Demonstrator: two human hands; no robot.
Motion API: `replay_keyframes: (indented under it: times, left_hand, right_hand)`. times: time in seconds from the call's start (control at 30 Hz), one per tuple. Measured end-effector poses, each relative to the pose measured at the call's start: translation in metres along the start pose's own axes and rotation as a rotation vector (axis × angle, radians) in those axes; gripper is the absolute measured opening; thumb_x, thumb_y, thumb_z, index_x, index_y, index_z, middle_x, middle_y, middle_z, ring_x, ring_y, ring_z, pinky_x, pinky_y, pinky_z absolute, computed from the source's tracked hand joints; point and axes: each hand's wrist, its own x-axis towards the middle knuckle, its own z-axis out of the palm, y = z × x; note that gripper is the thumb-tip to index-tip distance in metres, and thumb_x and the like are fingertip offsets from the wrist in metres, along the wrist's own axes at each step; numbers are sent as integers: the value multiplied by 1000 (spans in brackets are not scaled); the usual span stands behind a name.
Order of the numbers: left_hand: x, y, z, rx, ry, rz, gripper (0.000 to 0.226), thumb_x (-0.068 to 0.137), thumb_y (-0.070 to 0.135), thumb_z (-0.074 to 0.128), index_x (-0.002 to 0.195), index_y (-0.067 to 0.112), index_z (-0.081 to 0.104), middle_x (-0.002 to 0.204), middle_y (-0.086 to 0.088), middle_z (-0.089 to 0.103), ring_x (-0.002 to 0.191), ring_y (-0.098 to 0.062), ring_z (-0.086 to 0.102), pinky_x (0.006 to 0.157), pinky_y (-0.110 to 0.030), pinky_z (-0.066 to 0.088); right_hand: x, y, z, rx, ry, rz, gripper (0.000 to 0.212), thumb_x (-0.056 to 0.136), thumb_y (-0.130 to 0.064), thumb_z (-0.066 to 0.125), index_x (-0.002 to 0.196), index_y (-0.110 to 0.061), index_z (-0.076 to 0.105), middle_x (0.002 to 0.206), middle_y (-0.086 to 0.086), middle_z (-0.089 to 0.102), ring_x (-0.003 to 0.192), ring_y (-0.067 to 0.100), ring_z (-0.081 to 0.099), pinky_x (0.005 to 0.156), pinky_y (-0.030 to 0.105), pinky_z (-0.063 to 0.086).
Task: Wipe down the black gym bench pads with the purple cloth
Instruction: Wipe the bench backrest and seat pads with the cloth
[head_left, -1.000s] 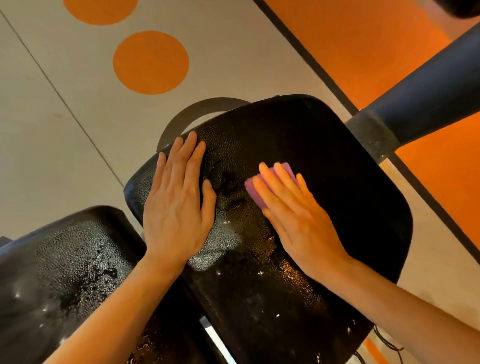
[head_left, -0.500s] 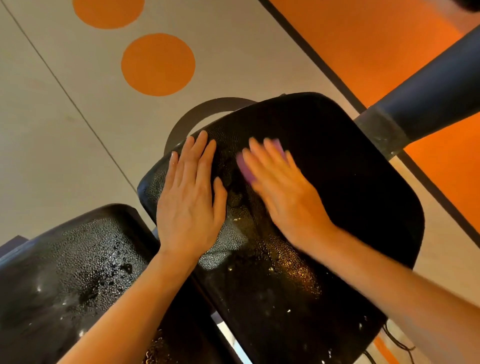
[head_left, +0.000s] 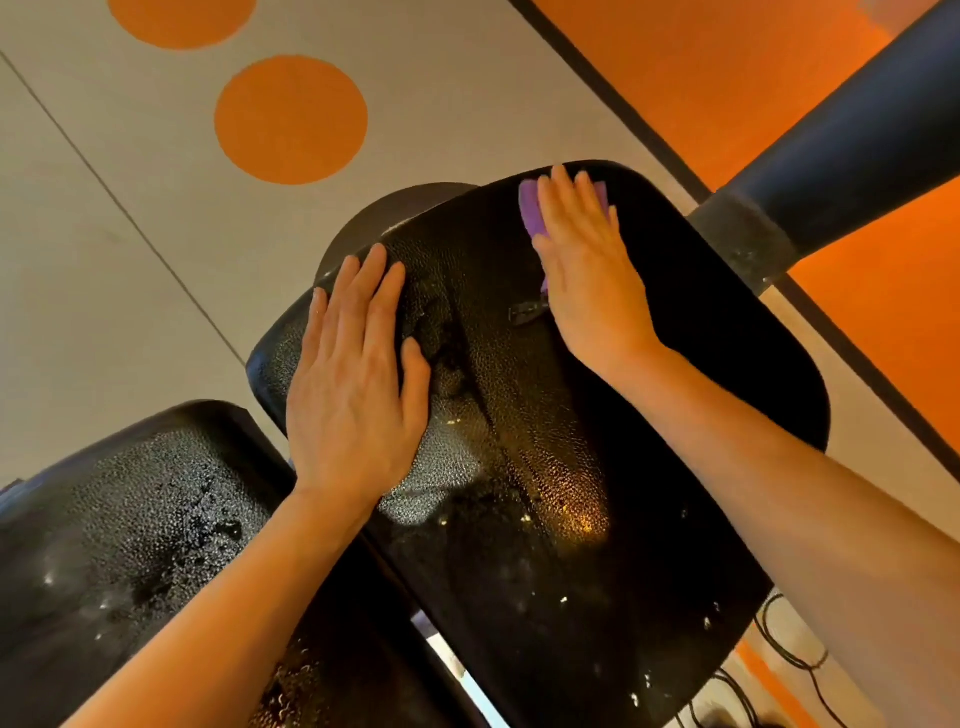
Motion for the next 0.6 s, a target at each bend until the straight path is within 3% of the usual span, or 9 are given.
replay_keyframes:
  times: [0.1, 0.2, 0.3, 0.43, 0.6]
  left_hand:
    - [-1, -1, 0, 1, 12, 12, 51, 102, 26, 37, 150, 10, 30, 160, -5, 24, 151, -19, 14, 124, -37, 8]
    - [-2, -1, 0, -8, 17, 9, 52, 101, 26, 37, 150, 10, 30, 160, -5, 24, 151, -20, 15, 124, -37, 8]
    - [-1, -1, 1, 1, 22, 20, 52, 101, 27, 36, 150, 9, 30, 160, -6, 24, 150, -20, 15, 124, -37, 9]
    - [-1, -2, 1, 12, 22, 29, 52, 101, 28, 36, 149, 10, 30, 159, -5, 25, 150, -21, 16, 124, -38, 9]
    - [-2, -2, 1, 3, 30, 37, 52, 101, 28, 34, 149, 10, 30, 159, -6, 26, 150, -21, 17, 124, -37, 9]
  right_hand:
    - [-54, 12, 2, 47, -14, -19, 53, 101, -13, 37, 151, -12, 19, 160, 5, 13, 149, 18, 3, 122, 37, 2]
    - [-157, 15, -7, 32, -48, -66, 49, 103, -29, 27, 149, -12, 21, 158, 4, 20, 148, 14, 8, 121, 27, 1]
    - [-115, 24, -10, 53, -44, -44, 49, 103, -24, 27, 150, -16, 15, 159, 0, 16, 148, 13, 5, 121, 26, 1]
    - [-20, 31, -10, 10, 32, 74, 48, 105, -18, 26, 151, -15, 18, 160, 5, 14, 149, 21, 6, 121, 38, 6]
    - [-159, 27, -10, -59, -44, 101, 50, 104, -27, 22, 152, -16, 12, 161, 0, 10, 148, 14, 0, 120, 31, 1]
